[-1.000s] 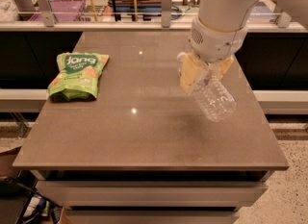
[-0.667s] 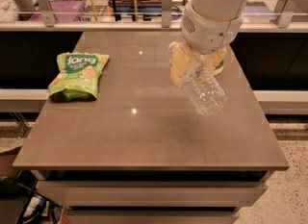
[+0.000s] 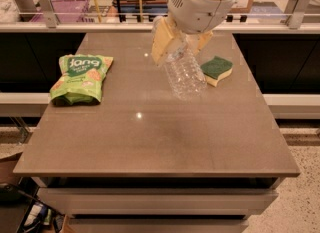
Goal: Move water bottle near green rice chip bag
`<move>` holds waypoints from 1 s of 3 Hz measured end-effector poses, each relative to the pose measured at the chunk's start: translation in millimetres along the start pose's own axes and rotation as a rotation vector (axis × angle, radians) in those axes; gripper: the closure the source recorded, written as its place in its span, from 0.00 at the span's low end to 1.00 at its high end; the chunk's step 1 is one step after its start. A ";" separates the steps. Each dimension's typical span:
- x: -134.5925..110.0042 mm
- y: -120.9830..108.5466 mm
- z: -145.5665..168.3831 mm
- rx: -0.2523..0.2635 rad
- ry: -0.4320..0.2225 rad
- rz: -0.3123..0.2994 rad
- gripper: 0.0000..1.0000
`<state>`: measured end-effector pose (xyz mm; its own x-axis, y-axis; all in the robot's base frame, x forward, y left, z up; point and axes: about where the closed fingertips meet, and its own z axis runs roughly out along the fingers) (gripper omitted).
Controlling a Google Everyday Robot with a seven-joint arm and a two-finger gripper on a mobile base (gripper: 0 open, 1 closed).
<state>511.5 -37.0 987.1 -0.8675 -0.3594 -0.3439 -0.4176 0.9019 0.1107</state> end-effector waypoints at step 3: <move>-33.4 1.1 13.6 -0.032 -0.065 0.050 1.00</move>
Offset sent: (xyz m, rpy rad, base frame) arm 0.0196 -0.0010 -0.0033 0.0264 -0.0155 -0.0511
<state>543.7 -20.7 986.0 -0.8686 -0.2968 -0.3969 -0.3835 0.9097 0.1591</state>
